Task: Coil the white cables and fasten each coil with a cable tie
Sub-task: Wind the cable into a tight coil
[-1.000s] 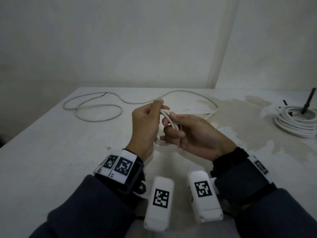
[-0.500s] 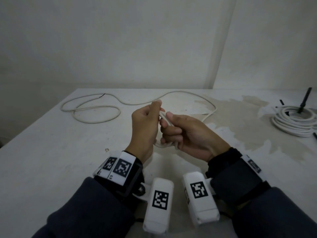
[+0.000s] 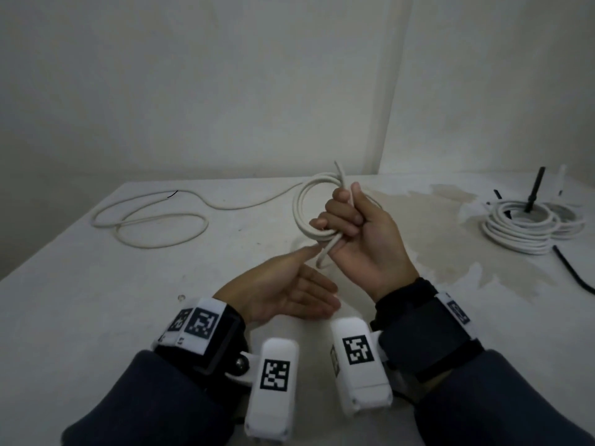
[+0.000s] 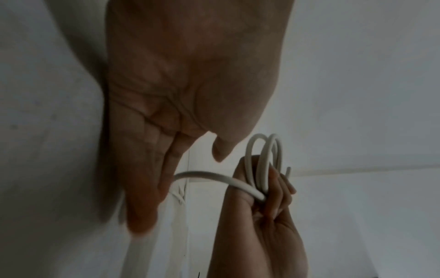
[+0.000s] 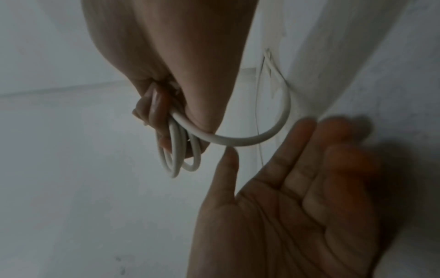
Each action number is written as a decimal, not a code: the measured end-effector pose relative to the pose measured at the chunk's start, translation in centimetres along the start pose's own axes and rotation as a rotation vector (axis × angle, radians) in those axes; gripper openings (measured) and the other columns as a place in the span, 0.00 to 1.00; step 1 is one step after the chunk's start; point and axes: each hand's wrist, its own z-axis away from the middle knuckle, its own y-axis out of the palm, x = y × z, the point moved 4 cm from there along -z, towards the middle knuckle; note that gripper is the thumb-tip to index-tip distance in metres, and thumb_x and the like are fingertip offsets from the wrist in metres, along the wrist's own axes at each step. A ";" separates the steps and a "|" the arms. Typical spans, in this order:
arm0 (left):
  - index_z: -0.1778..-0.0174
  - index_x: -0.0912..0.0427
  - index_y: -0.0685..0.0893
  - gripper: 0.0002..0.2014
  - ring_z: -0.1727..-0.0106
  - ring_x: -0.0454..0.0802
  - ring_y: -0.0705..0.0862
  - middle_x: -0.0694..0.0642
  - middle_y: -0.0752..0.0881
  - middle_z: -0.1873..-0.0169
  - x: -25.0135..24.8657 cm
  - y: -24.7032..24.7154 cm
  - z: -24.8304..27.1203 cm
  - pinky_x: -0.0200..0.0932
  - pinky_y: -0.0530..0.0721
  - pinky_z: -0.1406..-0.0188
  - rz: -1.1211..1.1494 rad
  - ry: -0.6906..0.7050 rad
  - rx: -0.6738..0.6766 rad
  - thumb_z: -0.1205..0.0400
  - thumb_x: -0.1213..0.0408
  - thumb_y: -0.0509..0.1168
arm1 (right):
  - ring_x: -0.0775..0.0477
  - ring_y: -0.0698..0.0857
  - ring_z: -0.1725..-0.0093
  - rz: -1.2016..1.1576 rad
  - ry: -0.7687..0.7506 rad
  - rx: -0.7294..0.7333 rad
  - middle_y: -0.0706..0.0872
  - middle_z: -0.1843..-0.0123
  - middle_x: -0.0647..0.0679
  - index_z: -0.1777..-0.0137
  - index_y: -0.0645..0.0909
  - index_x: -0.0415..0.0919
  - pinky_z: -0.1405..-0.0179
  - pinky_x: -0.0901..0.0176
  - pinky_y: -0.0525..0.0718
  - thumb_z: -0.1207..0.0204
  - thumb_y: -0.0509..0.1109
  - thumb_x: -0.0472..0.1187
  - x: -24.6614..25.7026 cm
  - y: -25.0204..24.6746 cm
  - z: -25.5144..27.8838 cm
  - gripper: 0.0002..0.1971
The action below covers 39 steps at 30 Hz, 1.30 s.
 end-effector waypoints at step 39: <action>0.47 0.56 0.86 0.14 0.82 0.42 0.62 0.48 0.65 0.81 -3.6 -2.2 1.1 0.37 0.71 0.78 0.159 0.701 -0.283 0.13 0.68 0.54 | 0.57 0.60 0.85 0.411 0.102 -0.152 0.67 0.78 0.49 0.55 0.74 0.41 0.82 0.65 0.73 0.13 0.53 0.38 -1.3 -0.8 0.3 0.11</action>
